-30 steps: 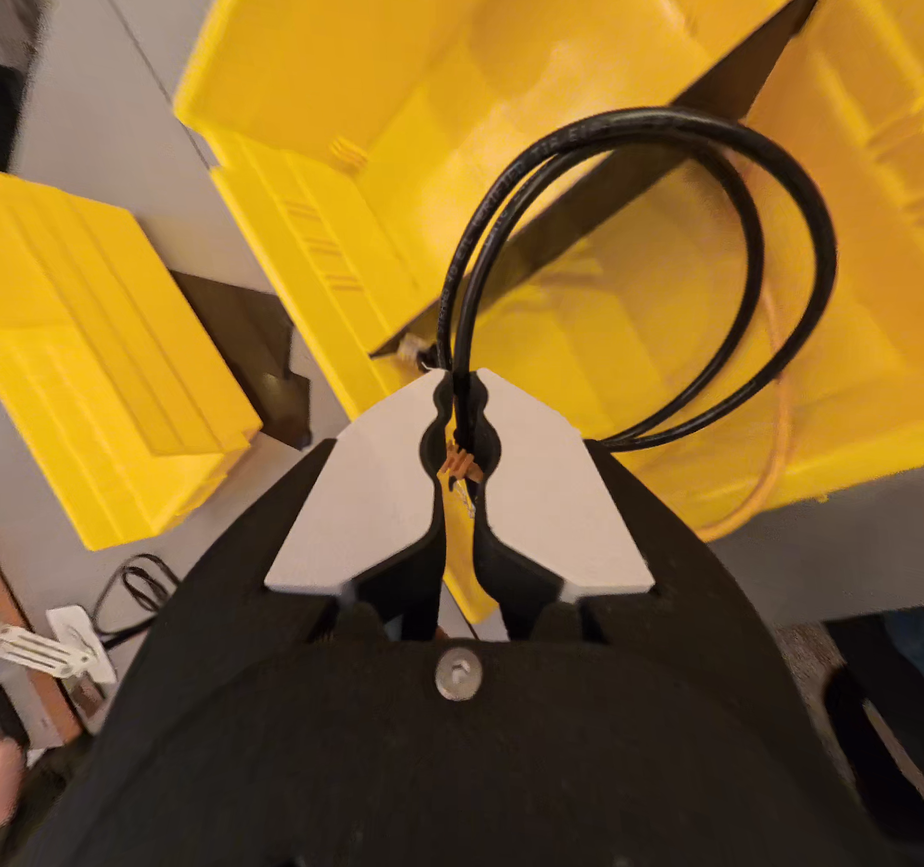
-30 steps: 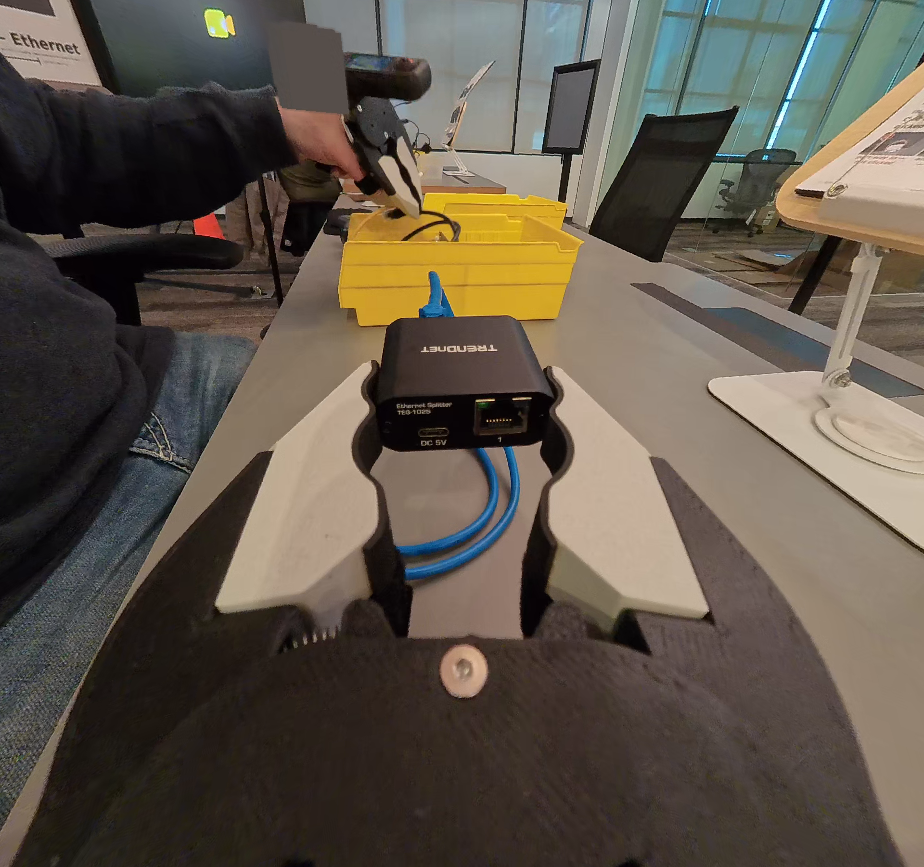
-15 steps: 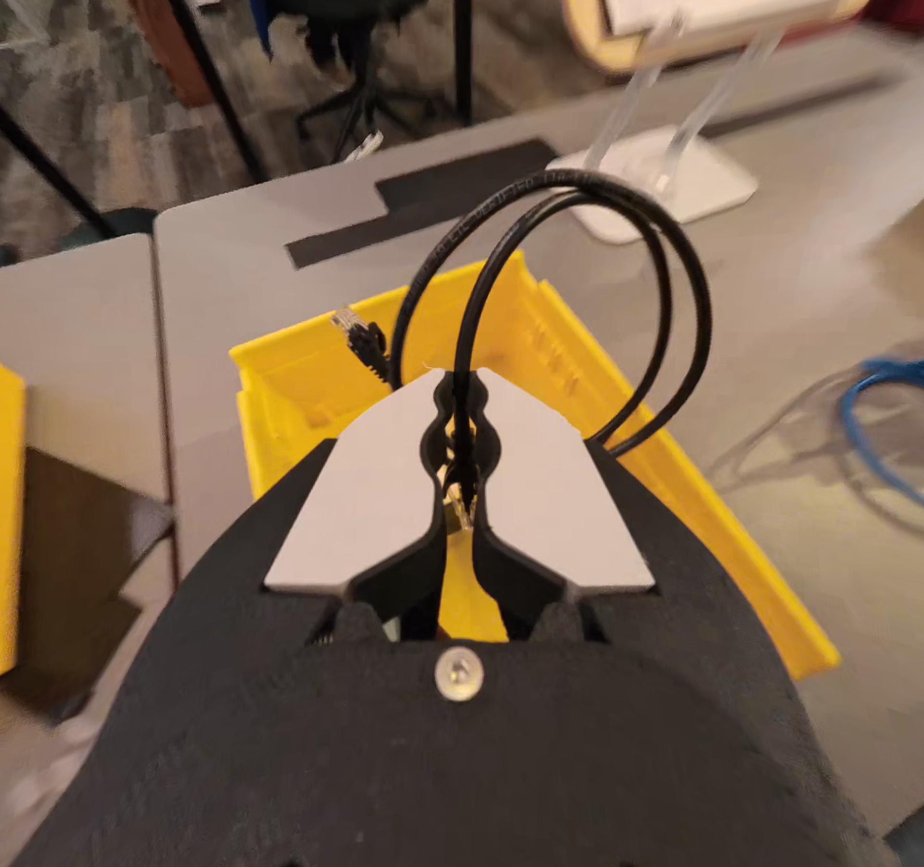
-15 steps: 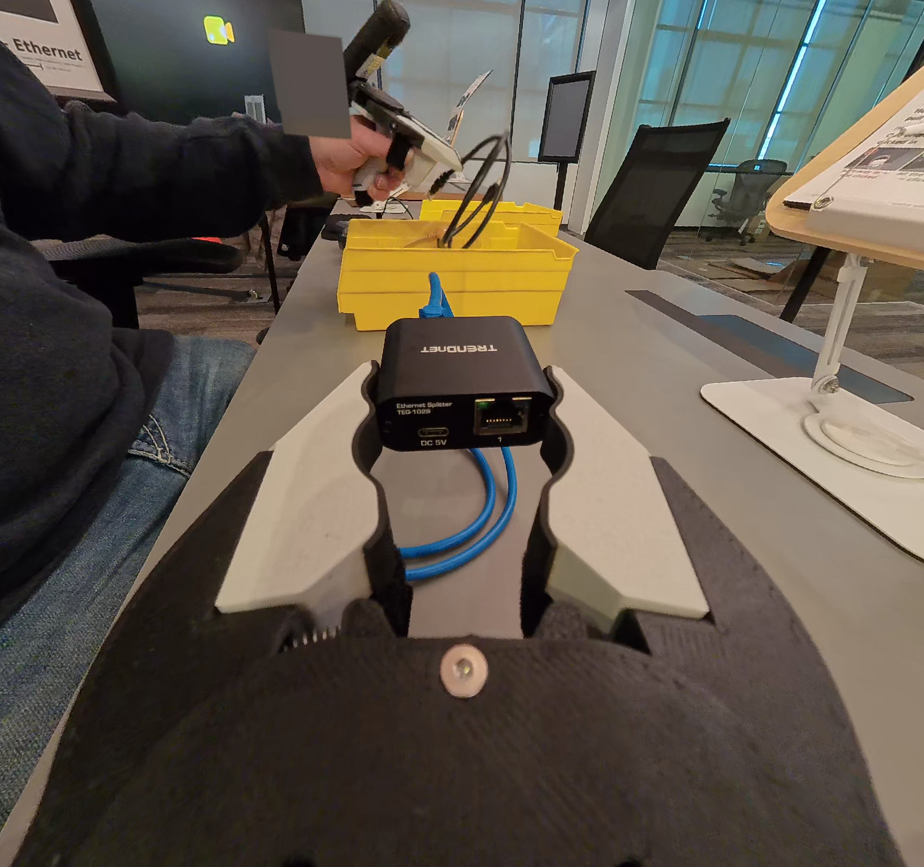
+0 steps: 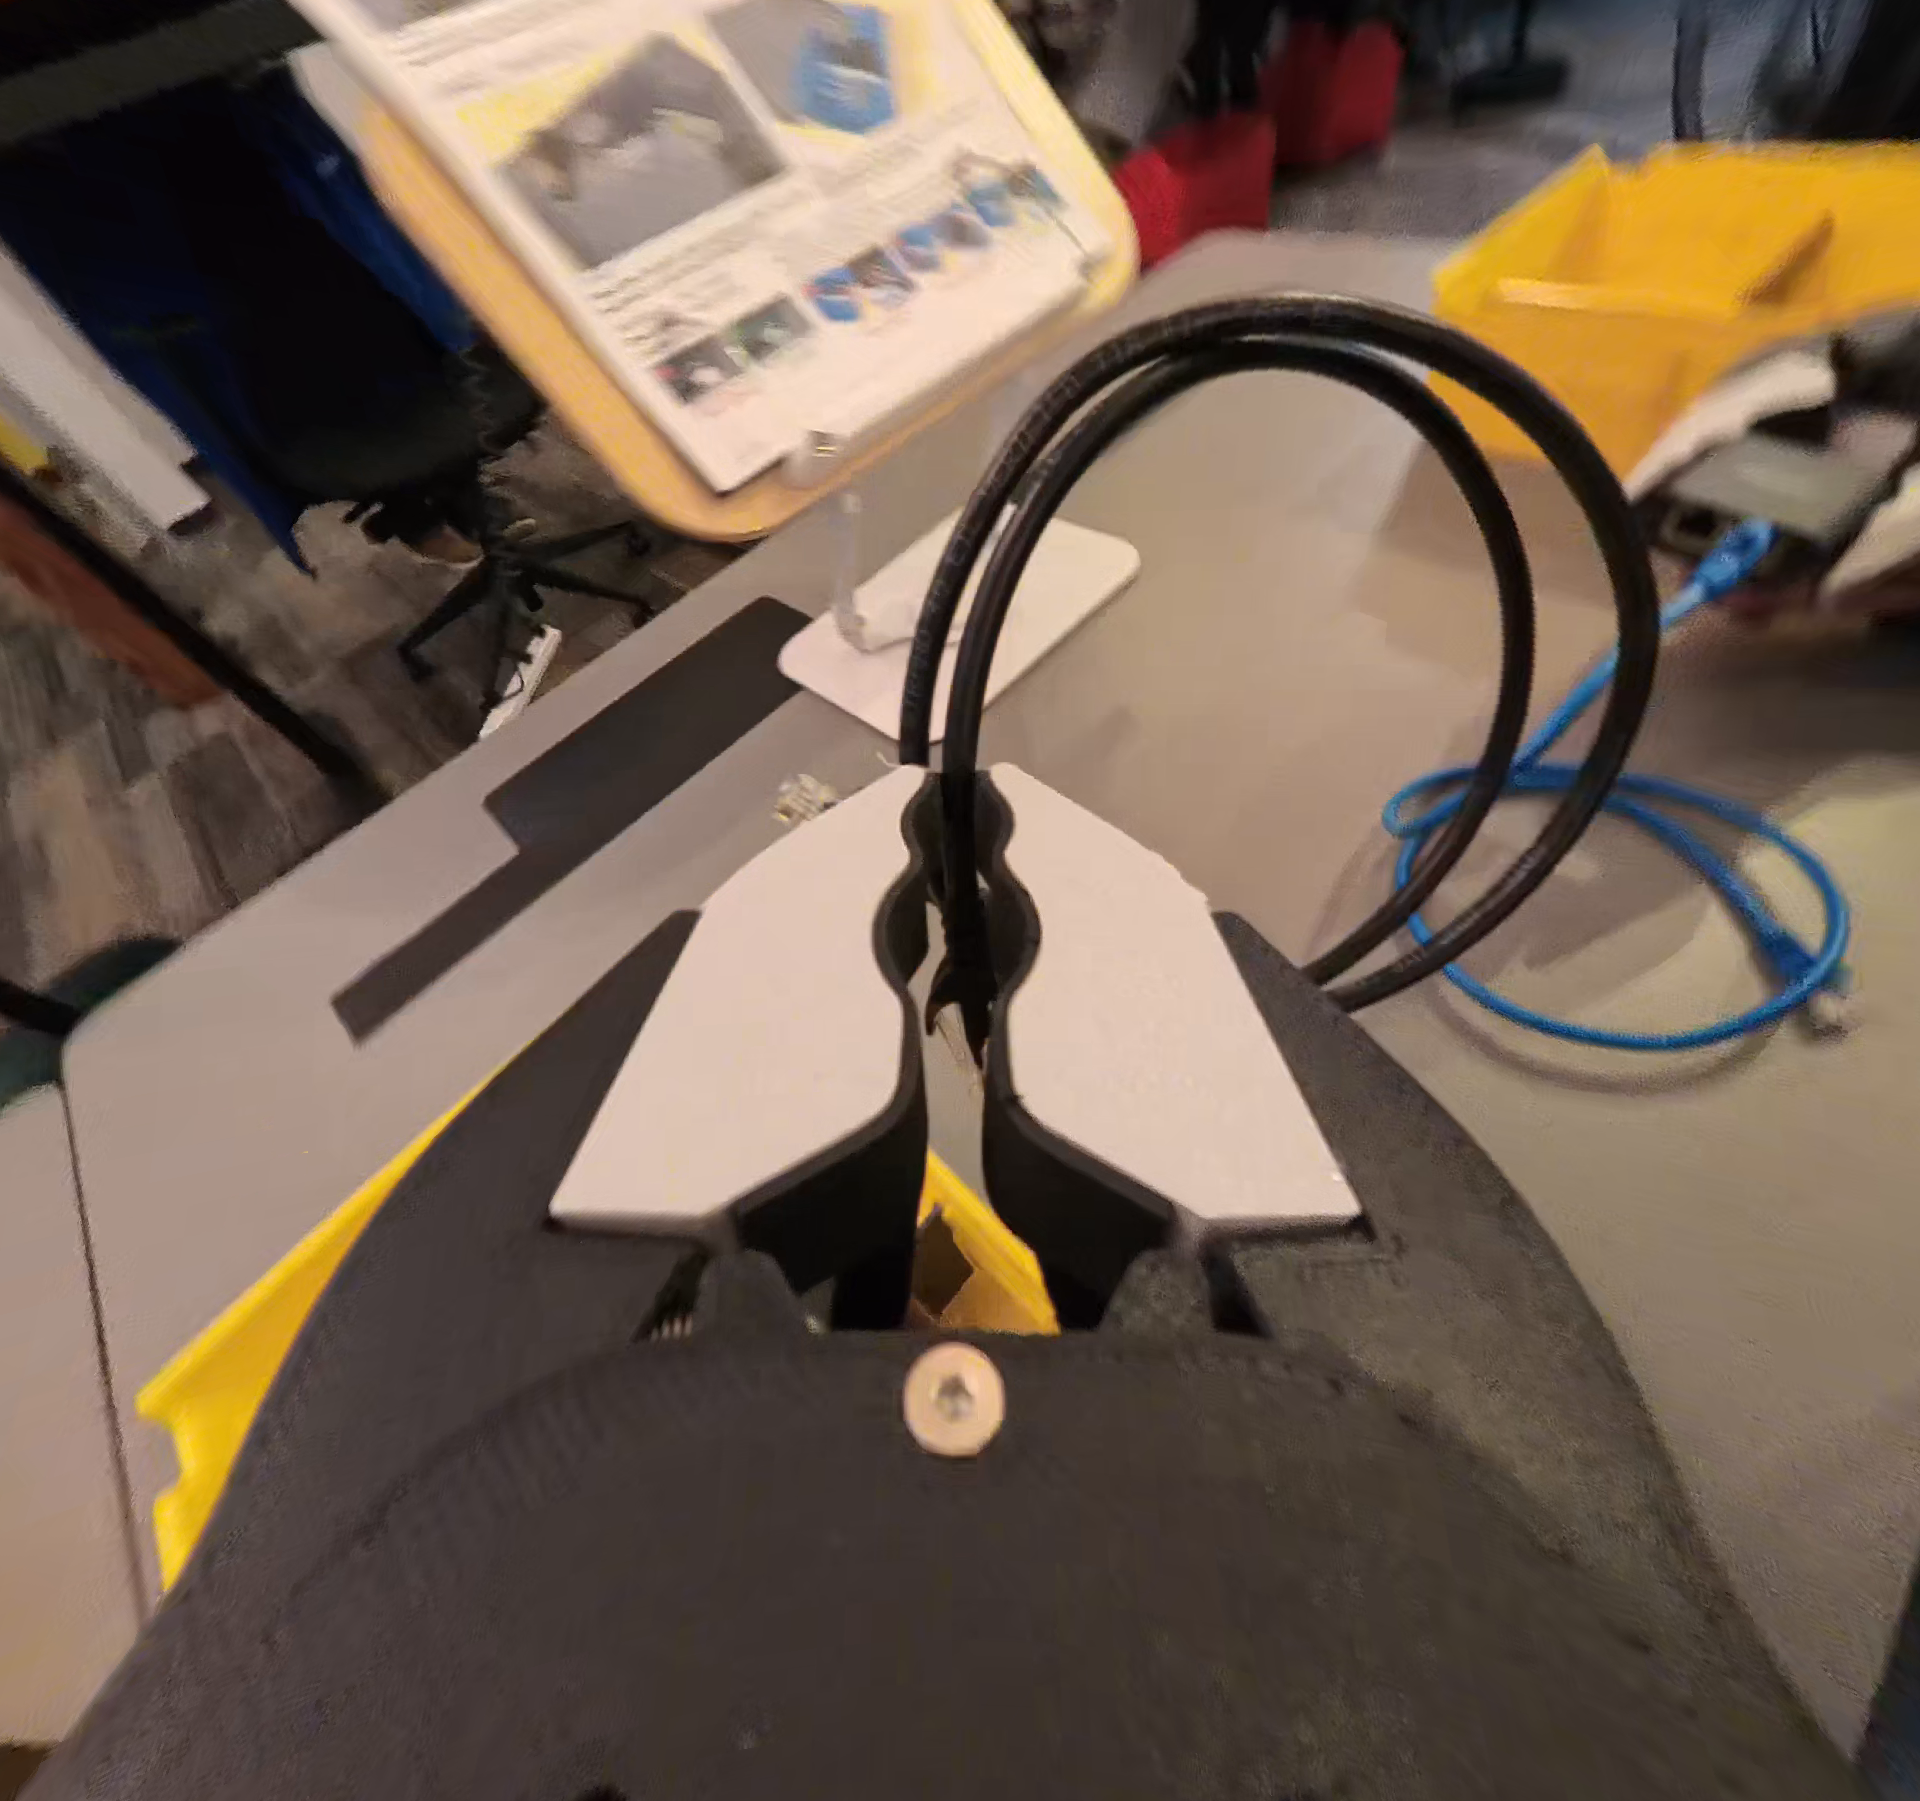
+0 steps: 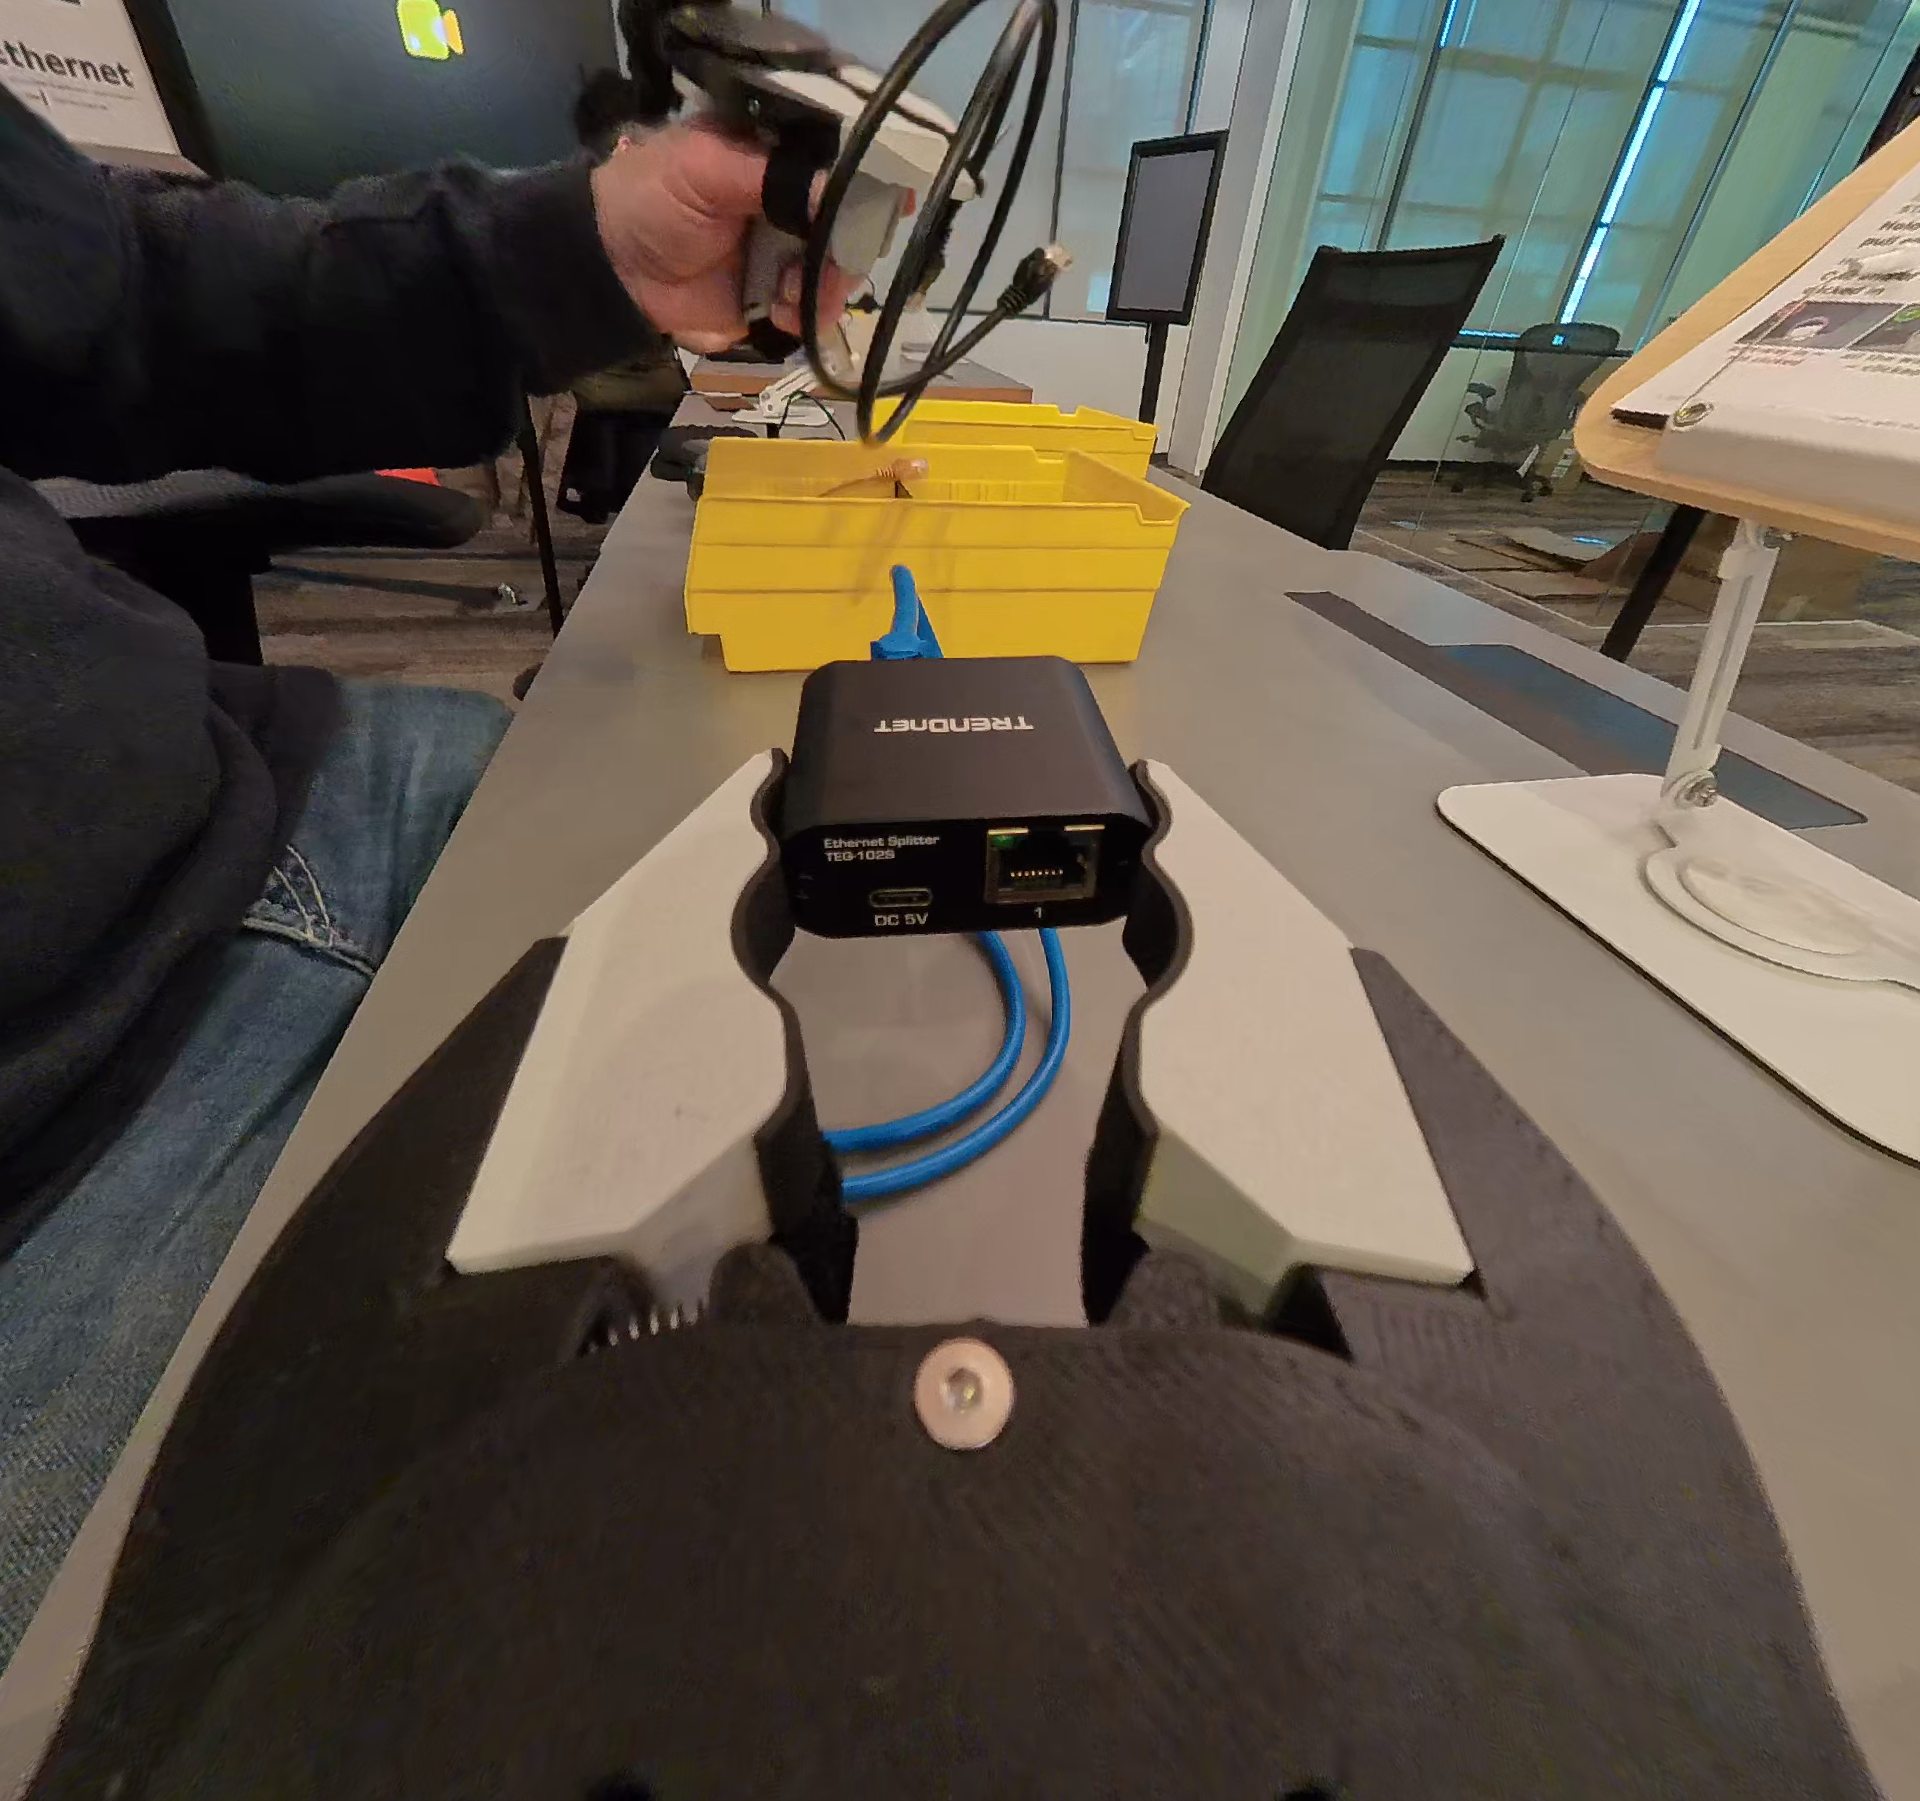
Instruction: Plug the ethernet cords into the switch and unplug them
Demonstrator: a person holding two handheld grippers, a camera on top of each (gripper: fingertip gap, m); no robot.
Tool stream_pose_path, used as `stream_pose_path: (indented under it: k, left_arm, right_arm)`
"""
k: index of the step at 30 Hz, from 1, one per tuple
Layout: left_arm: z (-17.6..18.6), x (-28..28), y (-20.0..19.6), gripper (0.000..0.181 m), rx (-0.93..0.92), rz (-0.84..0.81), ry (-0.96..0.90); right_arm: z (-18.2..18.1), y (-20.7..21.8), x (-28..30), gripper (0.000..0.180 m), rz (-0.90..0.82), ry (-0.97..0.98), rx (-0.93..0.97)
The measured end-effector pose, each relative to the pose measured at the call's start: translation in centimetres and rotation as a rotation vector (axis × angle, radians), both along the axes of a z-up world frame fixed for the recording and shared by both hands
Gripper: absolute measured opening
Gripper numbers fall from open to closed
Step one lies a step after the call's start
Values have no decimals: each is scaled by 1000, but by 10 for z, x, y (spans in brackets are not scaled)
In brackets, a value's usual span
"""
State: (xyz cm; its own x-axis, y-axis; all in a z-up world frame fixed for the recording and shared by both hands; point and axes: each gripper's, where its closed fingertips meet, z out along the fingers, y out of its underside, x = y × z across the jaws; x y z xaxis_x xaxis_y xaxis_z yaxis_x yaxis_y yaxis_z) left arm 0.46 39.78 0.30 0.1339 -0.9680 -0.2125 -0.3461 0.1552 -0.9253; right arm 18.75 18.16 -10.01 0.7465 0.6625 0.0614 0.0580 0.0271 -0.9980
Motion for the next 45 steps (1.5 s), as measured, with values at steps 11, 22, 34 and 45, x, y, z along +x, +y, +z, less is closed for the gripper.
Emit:
stream_pose_path:
  k: [11,22,34,45]
  left_arm:
    - [-70,137,-85,6,265,-374,155]
    - [-132,107,-95,9,353,-326,421]
    - [-138,41,-87,22,334,-264,681]
    - [-119,-12,-98,28,47,-384,803]
  right_arm:
    - [-8,2,9,63,-37,-37,-18]
    - [-16,4,10,63,-47,-70,-40]
    - [-19,2,1,63,-19,-89,-42]
    - [-20,1,-2,63,-6,-104,-45]
